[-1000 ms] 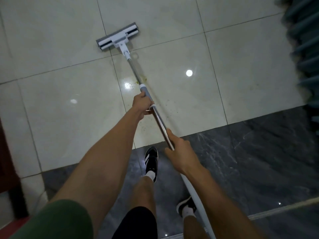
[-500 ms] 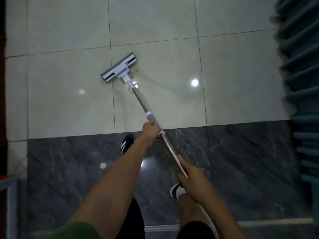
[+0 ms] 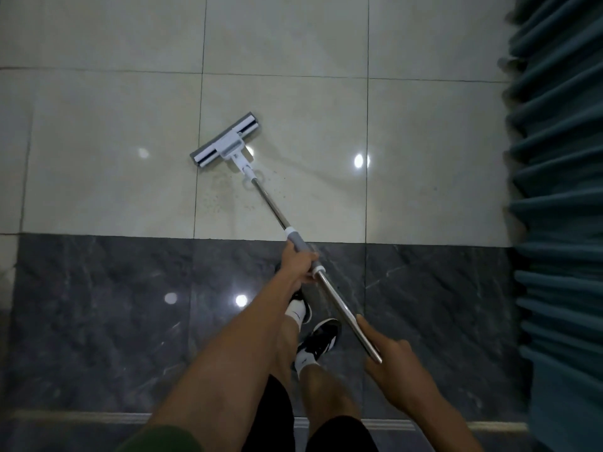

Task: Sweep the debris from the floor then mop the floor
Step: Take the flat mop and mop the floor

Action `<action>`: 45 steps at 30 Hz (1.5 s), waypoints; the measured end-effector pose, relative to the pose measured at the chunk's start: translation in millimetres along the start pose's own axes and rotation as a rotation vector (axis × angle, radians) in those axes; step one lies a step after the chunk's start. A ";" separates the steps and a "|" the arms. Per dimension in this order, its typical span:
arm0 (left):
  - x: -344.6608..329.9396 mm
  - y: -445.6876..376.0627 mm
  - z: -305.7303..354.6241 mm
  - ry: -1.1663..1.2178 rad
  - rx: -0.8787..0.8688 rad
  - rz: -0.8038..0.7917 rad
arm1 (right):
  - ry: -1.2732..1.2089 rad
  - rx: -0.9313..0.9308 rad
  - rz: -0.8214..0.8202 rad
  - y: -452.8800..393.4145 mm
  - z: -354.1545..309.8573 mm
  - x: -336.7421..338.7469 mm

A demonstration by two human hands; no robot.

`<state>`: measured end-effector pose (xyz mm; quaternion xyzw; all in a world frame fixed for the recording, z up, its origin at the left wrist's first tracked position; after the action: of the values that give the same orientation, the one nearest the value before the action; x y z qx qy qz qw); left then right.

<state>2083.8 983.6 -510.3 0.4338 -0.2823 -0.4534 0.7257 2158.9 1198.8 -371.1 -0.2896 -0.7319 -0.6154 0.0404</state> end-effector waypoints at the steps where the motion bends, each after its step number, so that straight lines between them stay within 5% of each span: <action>1: -6.1 -1.5 2.9 0.006 0.003 0.003 | 0.023 -0.009 -0.004 -2.8 2.3 9.9; 15: 40.7 0.8 88.7 0.269 -0.014 0.160 | 0.315 0.213 -0.002 -39.4 -92.8 105.6; 34: 100.0 -5.3 54.0 0.475 0.013 0.419 | 0.671 0.535 -0.111 -95.5 -167.4 121.1; 45: 47.7 -23.0 63.0 0.588 0.047 0.426 | 0.852 0.615 -0.113 -113.4 -169.2 172.5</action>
<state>2044.2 912.1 -500.7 0.4935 -0.1559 -0.1412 0.8439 1911.8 1098.5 -358.4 0.0513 -0.8117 -0.4369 0.3843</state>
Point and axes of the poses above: each hand's wrist, its own y-axis away from the middle knuckle, its own x-axis out of the back of the hand, z = x × y, the point moved 6 cm from there along -y, towards the middle knuckle, and after that the axes turned 10 degrees about -x, right-handed, at the moved point
